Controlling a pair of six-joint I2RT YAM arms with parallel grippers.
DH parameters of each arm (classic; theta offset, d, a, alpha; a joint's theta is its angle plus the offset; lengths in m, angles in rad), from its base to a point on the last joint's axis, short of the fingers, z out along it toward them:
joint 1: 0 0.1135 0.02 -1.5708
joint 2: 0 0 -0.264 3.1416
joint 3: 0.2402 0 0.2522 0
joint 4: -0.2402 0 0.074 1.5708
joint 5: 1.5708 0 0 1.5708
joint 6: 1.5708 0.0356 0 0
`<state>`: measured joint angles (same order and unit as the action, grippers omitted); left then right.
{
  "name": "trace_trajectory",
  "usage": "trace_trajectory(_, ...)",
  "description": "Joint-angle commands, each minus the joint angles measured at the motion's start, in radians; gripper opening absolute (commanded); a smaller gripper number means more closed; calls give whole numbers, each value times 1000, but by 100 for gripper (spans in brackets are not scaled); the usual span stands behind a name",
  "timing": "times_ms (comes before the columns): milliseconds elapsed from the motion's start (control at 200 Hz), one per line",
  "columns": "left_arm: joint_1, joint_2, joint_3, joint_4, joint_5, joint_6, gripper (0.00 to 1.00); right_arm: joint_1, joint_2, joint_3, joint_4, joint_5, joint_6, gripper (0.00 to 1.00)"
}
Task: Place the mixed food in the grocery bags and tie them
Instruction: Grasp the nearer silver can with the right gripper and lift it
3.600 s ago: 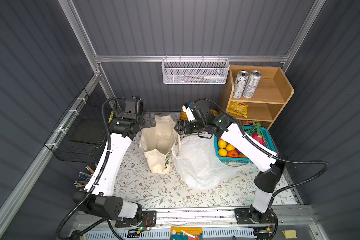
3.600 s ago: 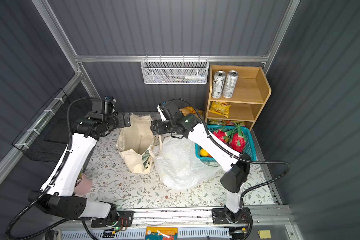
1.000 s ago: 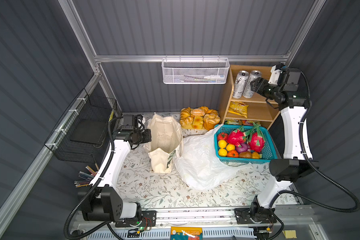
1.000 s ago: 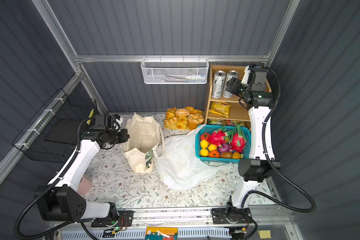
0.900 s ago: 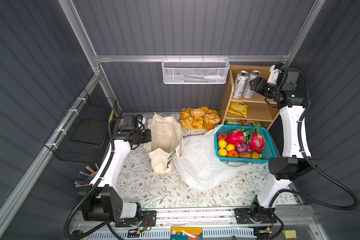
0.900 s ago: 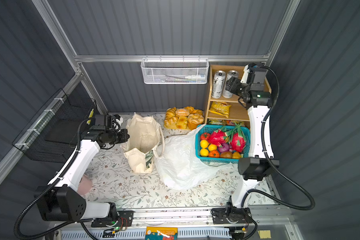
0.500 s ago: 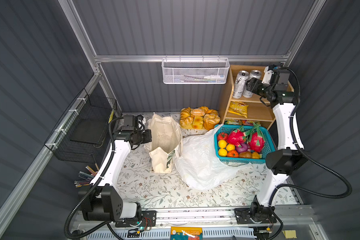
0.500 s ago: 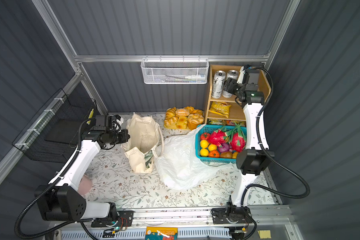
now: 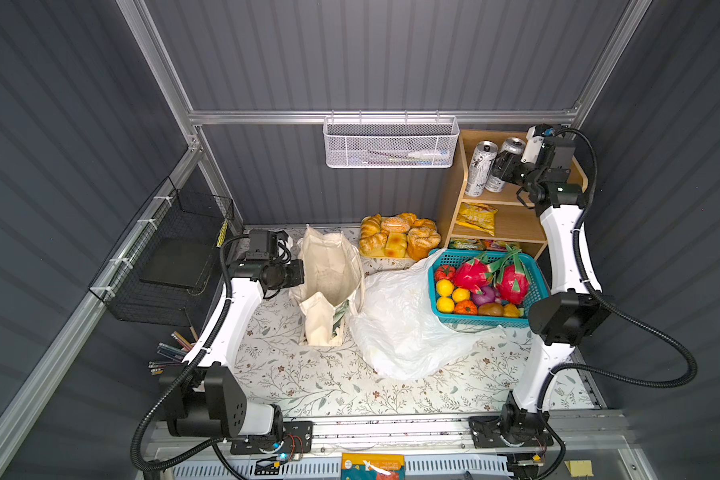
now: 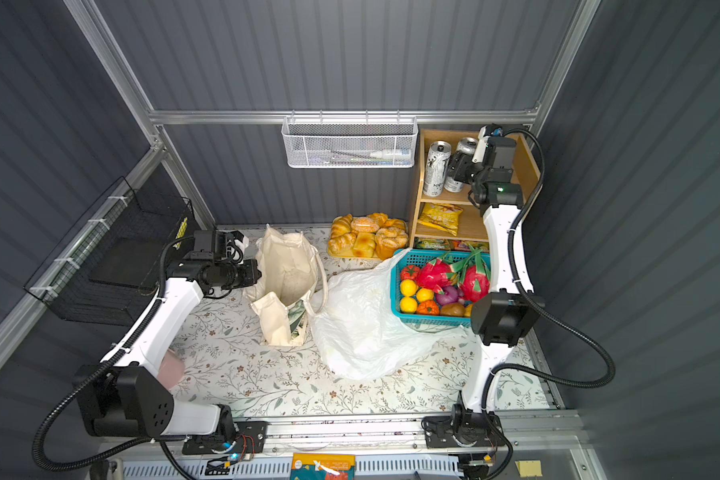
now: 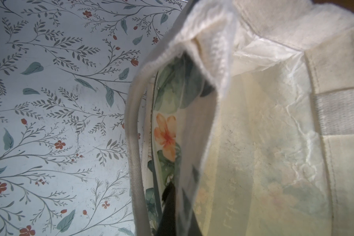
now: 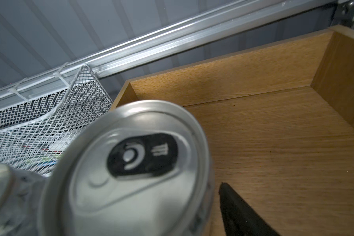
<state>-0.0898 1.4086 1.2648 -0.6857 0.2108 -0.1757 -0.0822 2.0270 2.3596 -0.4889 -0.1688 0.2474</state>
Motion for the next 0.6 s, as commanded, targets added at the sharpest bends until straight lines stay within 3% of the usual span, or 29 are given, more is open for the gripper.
trace_trajectory(0, 5, 23, -12, -34, 12, 2, 0, 1, -4, 20, 55, -2, -5, 70)
trace_trajectory(310, 5, 22, -19, -31, 9, 5, 0, 1, -13, 18, 81, -31, 14, 39)
trace_trajectory(595, 5, 23, -13, -35, 11, 15, 0, 1, -113, -73, 136, 3, 28, 36)
